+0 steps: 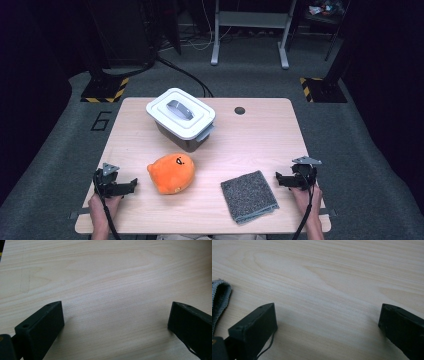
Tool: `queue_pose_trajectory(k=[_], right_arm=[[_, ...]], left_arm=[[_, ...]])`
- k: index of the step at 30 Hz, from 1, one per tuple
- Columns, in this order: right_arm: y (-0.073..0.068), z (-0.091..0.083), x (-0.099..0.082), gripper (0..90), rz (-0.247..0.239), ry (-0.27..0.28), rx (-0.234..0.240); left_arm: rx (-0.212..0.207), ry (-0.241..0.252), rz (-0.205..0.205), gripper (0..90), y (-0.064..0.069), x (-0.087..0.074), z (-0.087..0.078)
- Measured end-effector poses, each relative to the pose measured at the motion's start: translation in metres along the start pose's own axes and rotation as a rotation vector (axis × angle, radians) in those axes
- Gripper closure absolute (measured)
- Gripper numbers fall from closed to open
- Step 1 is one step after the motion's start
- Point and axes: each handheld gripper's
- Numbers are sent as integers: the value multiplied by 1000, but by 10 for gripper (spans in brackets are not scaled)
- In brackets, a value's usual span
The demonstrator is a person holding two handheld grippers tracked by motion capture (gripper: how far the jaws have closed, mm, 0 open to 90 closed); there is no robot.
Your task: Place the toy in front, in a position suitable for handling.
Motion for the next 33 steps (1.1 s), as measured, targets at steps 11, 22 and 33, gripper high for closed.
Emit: queue_pose_trajectory(k=[11, 22, 33], right_arm=[[0, -6, 1, 25, 3, -1, 35], [-24, -43, 12, 33, -33, 51, 116], [-69, -62, 11, 38, -129, 40, 237]], left_arm=[[-1, -1, 0, 3, 0, 0, 0], [-5, -9, -2, 3, 0, 0, -1], [-3, -8, -1, 3, 0, 0, -1]])
Point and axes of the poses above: each handheld gripper's, and its own axes: z roughly forward along the jaws, x roughly out of its top, y roughly to its right, and after that the axes turned 13 degrees about -x, right-handed
